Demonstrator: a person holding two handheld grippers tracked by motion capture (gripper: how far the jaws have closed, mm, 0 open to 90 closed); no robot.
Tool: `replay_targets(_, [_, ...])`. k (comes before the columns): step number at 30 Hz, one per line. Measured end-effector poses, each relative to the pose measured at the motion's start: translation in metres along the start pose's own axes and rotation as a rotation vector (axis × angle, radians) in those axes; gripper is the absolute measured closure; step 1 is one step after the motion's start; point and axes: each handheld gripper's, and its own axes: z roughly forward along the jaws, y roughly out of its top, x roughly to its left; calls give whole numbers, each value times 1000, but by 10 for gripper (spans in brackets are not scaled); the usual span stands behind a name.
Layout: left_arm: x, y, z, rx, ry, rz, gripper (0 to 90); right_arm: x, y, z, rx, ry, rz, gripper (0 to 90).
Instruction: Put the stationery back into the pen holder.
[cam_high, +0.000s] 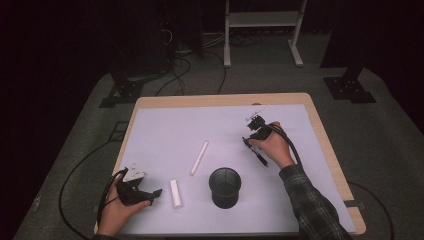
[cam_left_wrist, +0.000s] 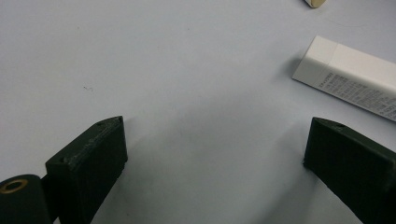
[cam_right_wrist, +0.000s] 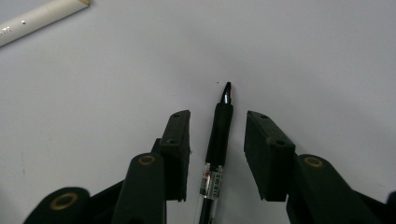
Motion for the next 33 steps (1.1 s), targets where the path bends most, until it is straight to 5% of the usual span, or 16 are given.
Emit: replay_targets(33, [0,0,0,0,0,0,51,-3,26,27,203,-32,-26,772])
